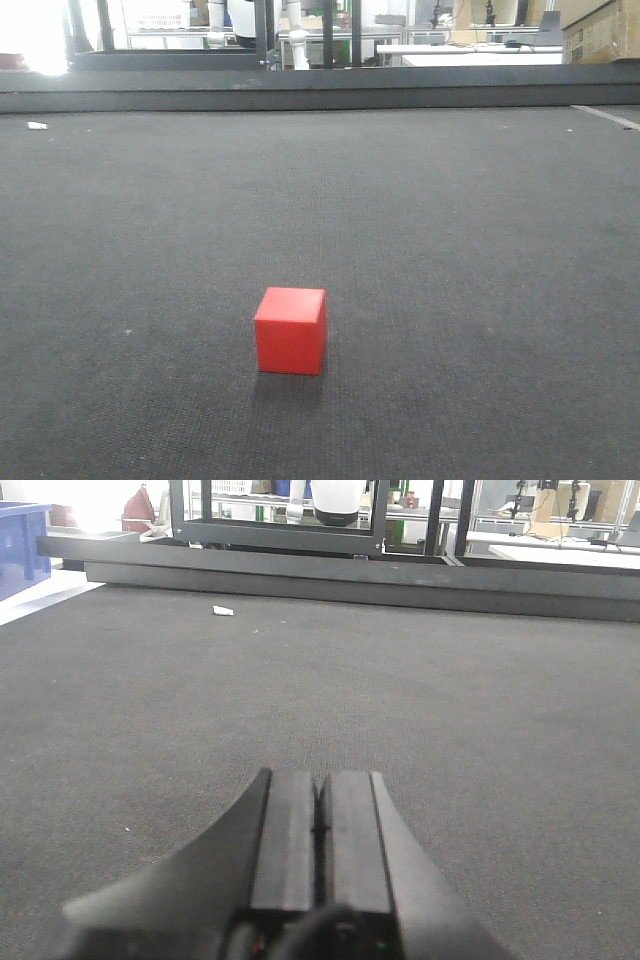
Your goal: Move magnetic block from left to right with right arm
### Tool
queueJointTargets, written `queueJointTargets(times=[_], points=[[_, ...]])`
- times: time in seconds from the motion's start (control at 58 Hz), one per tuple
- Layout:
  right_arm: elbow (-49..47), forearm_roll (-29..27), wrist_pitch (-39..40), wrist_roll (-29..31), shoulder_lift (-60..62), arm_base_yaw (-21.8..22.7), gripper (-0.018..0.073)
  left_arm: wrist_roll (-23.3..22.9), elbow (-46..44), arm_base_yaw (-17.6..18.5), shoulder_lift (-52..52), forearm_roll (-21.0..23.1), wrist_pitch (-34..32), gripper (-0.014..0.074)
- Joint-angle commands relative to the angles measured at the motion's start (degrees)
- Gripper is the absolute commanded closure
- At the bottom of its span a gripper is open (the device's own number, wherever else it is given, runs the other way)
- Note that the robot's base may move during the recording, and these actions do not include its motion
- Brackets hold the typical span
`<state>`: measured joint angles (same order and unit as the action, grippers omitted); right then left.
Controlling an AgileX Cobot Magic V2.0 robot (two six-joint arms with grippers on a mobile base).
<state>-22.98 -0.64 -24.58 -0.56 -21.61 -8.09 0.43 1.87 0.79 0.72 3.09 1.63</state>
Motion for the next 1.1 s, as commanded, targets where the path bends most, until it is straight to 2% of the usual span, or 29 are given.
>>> queueJointTargets(times=[0.0,0.121,0.207,0.396,0.448,0.5,0.569,0.655,0.689,0.844,0.982,1.085], points=[[-4.8,0.6,2.9,0.2,-7.3,-2.8,0.0501,-0.4,0.5,0.0,0.7,0.1,-4.8,0.0722],[-8.2,1.2,2.8,-1.5,-15.5,-8.3,0.0501,-0.4,0.5,0.0,0.7,0.1,-4.8,0.0722],[-10.8,4.1,2.5,-7.2,-21.3,-12.5,0.0501,-0.4,0.5,0.0,0.7,0.1,-4.8,0.0722],[-17.8,14.7,-5.0,-30.3,-33.5,-20.5,0.0482,-0.4,0.5,0.0,0.7,0.1,-4.8,0.0722],[-19.7,17.3,-7.7,-35.3,-36.3,-23.2,0.0432,-0.4,0.5,0.0,0.7,0.1,-4.8,0.0722],[-21.9,18.3,-10.3,-39.0,-39.3,-25.6,0.033,-0.4,0.5,0.0,0.7,0.1,-4.8,0.0722],[-24.2,18.4,-12.8,-41.5,-42.2,-28.6,0.019,-0.4,0.5,0.0,0.7,0.1,-4.8,0.0722],[-28.6,18.3,-17.6,-46.4,-46.7,-32.1,-0.0034,-0.4,0.5,0.0,0.7,0.1,-4.8,0.0722],[-29.7,18.2,-19.4,-48.1,-48.6,-33.0,-0.0087,-0.4,0.5,0.0,0.7,0.1,-4.8,0.0722],[-39.7,16.0,-28.3,-55.1,-56.0,-37.4,-0.0066,-0.4,0.5,0.0,0.7,0.1,-4.8,0.0722],[-47.5,9.7,-31.1,-55.3,-62.2,-39.5,-0.0066,-0.4,0.5,0.0,0.7,0.1,-4.8,0.0722],[-52.2,7.1,-32.0,-55.3,-66.6,-41.0,-0.0066,-0.4,0.5,0.0,0.7,0.1,-4.8,0.0722]])
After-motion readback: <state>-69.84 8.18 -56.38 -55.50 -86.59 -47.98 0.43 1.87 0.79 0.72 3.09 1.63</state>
